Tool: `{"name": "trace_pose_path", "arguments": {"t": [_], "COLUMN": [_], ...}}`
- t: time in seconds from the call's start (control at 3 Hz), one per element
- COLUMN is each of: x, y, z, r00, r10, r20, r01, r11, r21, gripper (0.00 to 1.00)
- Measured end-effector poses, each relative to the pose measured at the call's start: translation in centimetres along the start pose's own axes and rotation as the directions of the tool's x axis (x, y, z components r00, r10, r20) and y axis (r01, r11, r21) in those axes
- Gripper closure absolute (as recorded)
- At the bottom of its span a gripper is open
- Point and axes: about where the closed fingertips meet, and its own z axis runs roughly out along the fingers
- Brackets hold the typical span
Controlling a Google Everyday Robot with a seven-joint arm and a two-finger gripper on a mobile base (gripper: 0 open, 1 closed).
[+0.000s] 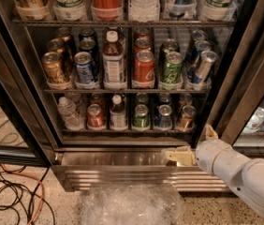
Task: Pick pepsi can from bottom shelf of fridge
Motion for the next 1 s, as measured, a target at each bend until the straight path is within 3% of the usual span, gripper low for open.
{"name": "trace_pose_path", "arguments": {"t": [0.33,0.67,1.0], "x": [0.0,0.8,3.4], "y": [0.0,0.9,3.7], "z": [0.0,1.5,5.5], "r00": [1.000,1.000,0.999], "r10": [0.002,0.007,0.020], "r20": [0.000,-0.012,-0.043], "r01": [-0.002,-0.007,-0.026], "r11": [1.0000,0.9990,0.9897], "r21": [-0.001,-0.045,-0.141], "gripper": [0.00,0.00,0.00]}}
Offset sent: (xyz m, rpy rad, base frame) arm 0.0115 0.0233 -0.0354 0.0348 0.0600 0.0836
